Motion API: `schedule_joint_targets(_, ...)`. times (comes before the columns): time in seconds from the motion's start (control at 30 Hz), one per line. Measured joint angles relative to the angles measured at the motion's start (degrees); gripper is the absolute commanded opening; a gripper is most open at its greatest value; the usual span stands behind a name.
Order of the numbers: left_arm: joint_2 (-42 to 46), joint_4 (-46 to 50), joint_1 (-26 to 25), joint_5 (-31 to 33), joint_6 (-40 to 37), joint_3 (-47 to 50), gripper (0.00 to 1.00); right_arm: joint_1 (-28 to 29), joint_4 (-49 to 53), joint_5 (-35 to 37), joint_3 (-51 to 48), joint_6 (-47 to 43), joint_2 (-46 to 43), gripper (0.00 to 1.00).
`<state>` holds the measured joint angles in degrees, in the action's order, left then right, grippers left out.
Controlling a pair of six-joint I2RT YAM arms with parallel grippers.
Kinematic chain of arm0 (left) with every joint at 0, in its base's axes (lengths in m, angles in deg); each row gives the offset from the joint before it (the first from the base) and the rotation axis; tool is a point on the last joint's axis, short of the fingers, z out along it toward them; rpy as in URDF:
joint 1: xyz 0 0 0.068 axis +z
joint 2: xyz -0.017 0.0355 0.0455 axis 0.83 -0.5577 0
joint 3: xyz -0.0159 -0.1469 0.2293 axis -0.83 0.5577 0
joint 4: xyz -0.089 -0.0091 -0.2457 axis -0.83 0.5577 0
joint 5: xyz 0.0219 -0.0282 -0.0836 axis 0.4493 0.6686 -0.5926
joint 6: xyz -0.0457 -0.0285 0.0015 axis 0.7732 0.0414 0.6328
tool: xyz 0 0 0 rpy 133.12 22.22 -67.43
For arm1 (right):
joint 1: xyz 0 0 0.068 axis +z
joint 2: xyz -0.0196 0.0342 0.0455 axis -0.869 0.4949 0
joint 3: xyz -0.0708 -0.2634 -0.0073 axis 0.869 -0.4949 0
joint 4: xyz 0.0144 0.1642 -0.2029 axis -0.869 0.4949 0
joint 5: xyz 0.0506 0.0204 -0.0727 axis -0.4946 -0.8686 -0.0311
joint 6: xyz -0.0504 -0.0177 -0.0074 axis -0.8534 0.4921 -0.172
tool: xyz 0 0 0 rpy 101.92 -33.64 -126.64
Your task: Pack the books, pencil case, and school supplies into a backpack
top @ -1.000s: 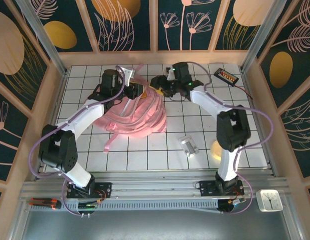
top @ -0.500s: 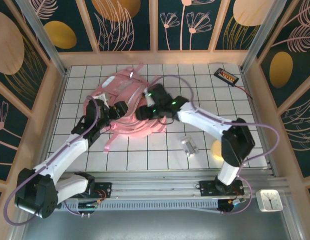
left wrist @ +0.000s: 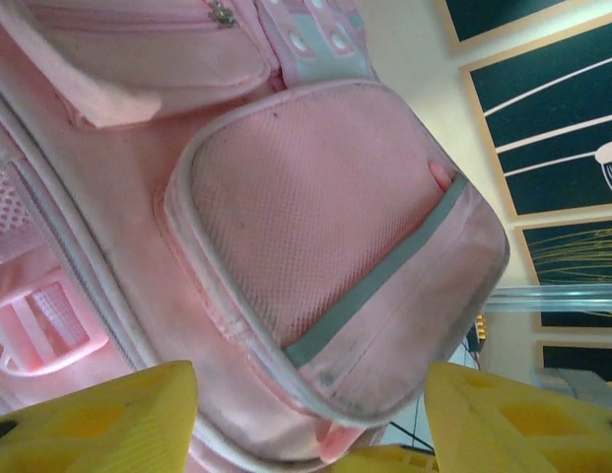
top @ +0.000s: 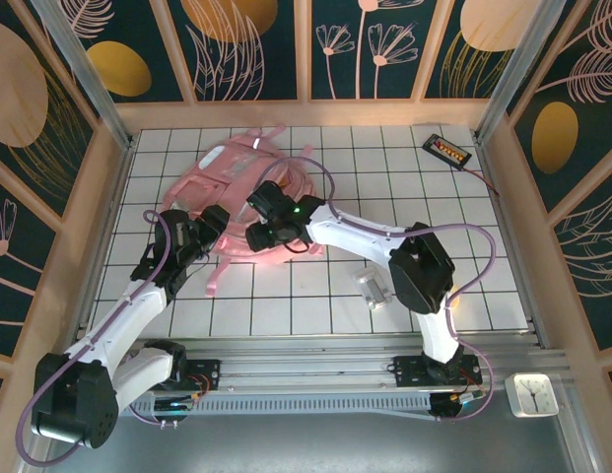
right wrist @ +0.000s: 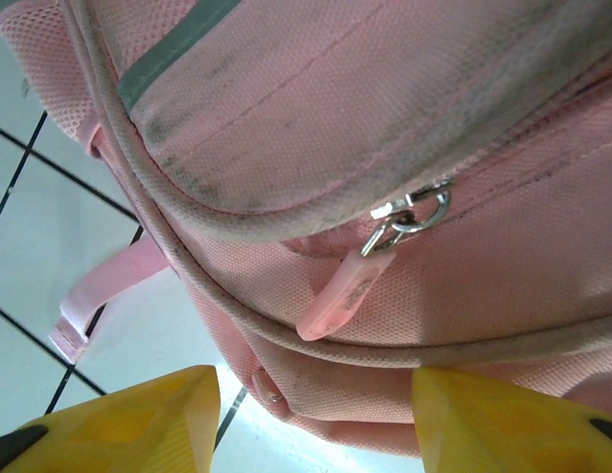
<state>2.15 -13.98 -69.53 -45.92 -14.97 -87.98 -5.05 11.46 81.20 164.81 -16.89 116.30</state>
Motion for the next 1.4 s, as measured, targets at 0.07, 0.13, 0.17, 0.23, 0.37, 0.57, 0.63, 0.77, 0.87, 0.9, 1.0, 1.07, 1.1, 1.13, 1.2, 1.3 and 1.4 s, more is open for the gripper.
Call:
schedule_joint_targets(0.07,0.00,-0.02,0.15,-0.46,0.02,-0.11,0.62,0.00,1.64,1.36,2.10,0.04,0.66,0.52)
schedule_joint_targets(0.13,0.00,0.00,0.39,-0.85,0.04,-0.11,0.62,0.02,3.89,2.73,4.70,0.28,1.20,0.53)
schedule_joint_targets(0.17,0.04,0.00,0.48,-0.87,0.09,-0.11,0.62,0.04,4.92,3.43,6.27,0.52,1.42,0.53)
schedule_joint_targets(0.23,0.15,0.00,0.74,-1.07,0.15,-0.11,0.63,0.11,5.95,4.24,8.66,1.09,1.49,0.53)
schedule_joint_targets(0.37,0.28,-0.02,1.20,-1.51,0.15,-0.11,0.63,0.42,8.07,5.35,11.93,2.25,1.51,0.55)
schedule_joint_targets(0.57,0.26,-0.02,2.03,-2.91,0.13,-0.11,0.63,0.61,10.14,6.05,15.08,2.40,4.55,0.55)
schedule_joint_targets(0.63,0.26,0.00,2.47,-3.41,0.11,-0.11,0.63,0.61,10.40,6.16,15.34,2.38,5.99,0.55)
schedule_joint_targets(0.77,0.37,0.00,3.06,-4.09,0.11,-0.11,0.63,0.59,10.73,6.25,15.37,2.34,8.31,0.54)
schedule_joint_targets(0.87,0.55,0.00,3.28,-4.50,0.11,-0.09,0.63,0.59,10.73,6.47,15.37,2.29,9.11,0.53)
schedule_joint_targets(0.9,0.63,0.00,3.39,-4.59,0.11,-0.09,0.63,0.59,10.73,6.58,15.37,2.23,9.25,0.53)
schedule_joint_targets(1.0,0.79,0.00,3.43,-5.18,0.11,-0.09,0.63,0.52,10.75,7.04,15.80,2.16,10.03,0.48)
schedule_joint_targets(1.07,0.79,0.00,3.43,-5.40,0.11,-0.09,0.63,0.44,11.17,7.52,17.27,1.88,11.28,0.40)
schedule_joint_targets(1.1,0.79,0.00,3.43,-5.42,0.11,-0.09,0.63,0.44,11.65,7.69,18.08,1.79,11.91,0.35)
schedule_joint_targets(1.13,0.79,0.00,3.45,-5.44,0.11,-0.09,0.63,0.44,12.09,7.89,18.84,1.53,12.48,0.31)
schedule_joint_targets(1.2,0.79,0.00,3.67,-5.60,0.11,-0.09,0.64,0.44,12.57,8.11,19.82,1.33,13.11,0.21)
schedule_joint_targets(1.3,0.76,-0.02,3.80,-5.64,0.15,-0.09,0.63,0.37,13.14,9.07,20.09,1.29,13.22,0.09)
schedule_joint_targets(1.4,0.50,-0.42,3.78,-6.12,0.44,-0.07,0.63,0.22,13.77,9.79,20.09,1.07,13.22,0.00)
